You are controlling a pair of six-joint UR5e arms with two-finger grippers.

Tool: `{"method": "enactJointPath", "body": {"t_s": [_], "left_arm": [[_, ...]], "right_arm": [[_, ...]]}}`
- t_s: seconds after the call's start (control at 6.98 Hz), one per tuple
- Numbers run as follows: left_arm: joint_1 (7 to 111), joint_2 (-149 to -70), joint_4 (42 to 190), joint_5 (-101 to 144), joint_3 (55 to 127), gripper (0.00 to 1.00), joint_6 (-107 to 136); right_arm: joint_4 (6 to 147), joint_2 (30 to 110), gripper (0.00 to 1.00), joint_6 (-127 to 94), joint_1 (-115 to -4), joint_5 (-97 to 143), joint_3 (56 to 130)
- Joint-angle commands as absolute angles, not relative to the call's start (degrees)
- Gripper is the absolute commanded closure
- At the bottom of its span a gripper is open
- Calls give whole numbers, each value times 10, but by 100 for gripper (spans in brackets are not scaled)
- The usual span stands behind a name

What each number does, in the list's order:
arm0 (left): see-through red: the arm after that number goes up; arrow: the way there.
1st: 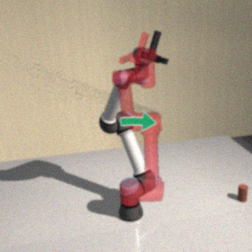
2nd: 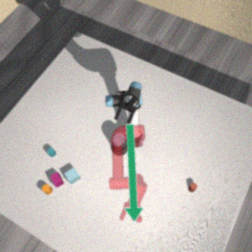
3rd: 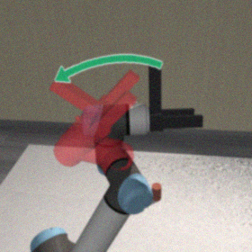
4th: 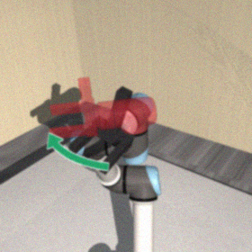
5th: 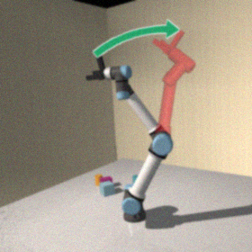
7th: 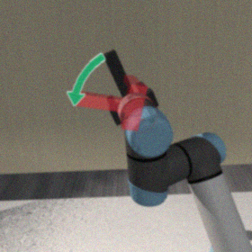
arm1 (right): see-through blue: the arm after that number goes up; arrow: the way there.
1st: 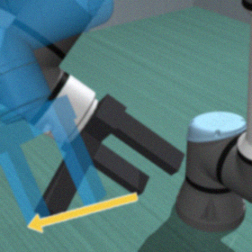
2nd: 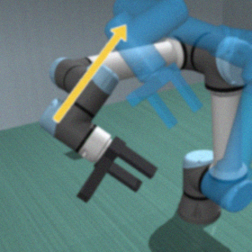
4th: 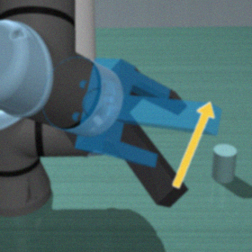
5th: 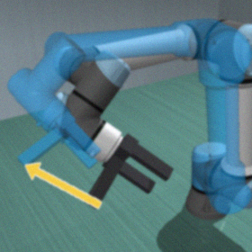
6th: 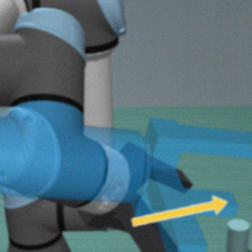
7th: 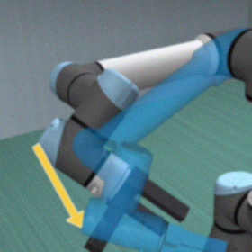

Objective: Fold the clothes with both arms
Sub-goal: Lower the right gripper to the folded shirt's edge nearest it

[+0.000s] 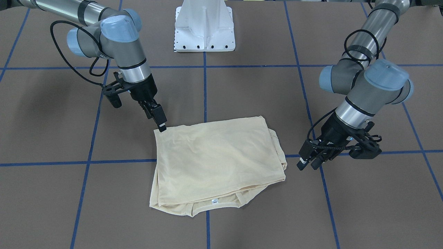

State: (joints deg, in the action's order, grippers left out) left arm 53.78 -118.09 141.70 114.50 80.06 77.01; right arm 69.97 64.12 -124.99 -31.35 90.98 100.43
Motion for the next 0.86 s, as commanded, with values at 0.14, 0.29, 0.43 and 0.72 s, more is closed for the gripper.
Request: {"method": "enactJointPath", "body": {"t_s": [0.14, 0.29, 0.43, 0.72], "left_arm": [[538, -1165, 1415, 1140, 826, 36, 761], [538, -1165, 1415, 1140, 827, 36, 761], [538, -1165, 1415, 1138, 827, 36, 762], [540, -1164, 1415, 1138, 834, 36, 762]], "right_arm": [[698, 637, 4, -1248, -307, 904, 946], [698, 638, 5, -1247, -307, 901, 940], [698, 635, 6, -1248, -307, 899, 940], [698, 635, 11, -1248, -305, 901, 939]]}}
